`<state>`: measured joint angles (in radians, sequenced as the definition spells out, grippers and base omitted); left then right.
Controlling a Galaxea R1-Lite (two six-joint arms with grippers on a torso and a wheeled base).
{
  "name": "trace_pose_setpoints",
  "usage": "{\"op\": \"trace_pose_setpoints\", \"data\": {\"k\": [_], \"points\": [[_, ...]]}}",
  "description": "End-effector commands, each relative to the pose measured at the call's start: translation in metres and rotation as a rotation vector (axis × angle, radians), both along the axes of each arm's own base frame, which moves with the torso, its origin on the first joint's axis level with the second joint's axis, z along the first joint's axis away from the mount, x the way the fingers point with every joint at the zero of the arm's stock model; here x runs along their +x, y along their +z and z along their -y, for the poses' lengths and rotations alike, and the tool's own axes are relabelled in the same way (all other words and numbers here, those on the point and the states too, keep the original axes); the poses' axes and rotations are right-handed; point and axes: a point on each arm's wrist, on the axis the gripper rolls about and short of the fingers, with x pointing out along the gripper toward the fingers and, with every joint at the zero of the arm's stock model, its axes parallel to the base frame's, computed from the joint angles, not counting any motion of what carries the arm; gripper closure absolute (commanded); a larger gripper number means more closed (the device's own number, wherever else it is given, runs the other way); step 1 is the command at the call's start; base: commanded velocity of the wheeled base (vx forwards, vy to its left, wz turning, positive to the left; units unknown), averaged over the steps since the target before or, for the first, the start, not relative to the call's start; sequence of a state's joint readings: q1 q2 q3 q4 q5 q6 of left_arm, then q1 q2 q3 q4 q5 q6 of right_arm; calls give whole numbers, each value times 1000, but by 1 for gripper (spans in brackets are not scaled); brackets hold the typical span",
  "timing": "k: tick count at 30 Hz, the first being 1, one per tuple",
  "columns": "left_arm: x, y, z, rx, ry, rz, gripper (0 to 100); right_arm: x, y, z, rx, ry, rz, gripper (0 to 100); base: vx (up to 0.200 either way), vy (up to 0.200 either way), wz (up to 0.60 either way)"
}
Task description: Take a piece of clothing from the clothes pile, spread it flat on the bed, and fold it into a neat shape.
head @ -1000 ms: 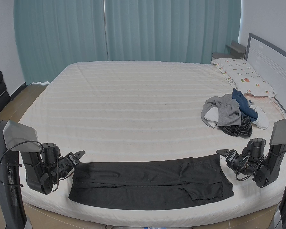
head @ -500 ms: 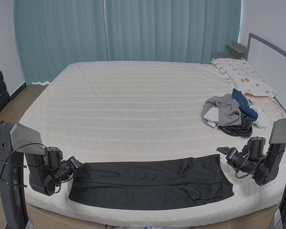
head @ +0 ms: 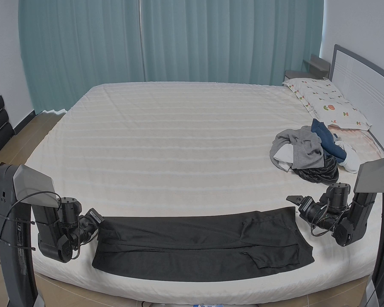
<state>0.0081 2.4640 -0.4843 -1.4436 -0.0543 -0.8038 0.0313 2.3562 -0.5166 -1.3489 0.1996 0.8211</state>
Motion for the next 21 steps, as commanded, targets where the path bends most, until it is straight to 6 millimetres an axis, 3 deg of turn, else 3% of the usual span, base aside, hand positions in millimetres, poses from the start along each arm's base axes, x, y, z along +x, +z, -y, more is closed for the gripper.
{"op": "trace_pose_setpoints", "data": {"k": [1, 8, 9, 21], "points": [[-1, 0, 0, -2, 3, -2, 100, 8, -16, -1, 2, 4, -19, 0, 0, 0, 0], [-3, 0, 0, -1, 1, -4, 100, 13, -25, -4, 1, 12, -25, 0, 0, 0, 0], [-3, 0, 0, -2, 0, -5, 100, 15, -27, -4, -3, 6, -22, 100, 0, 0, 0], [-5, -1, 0, 3, -4, -11, 100, 18, -23, 0, 18, -33, -7, 100, 0, 0, 0]]}}
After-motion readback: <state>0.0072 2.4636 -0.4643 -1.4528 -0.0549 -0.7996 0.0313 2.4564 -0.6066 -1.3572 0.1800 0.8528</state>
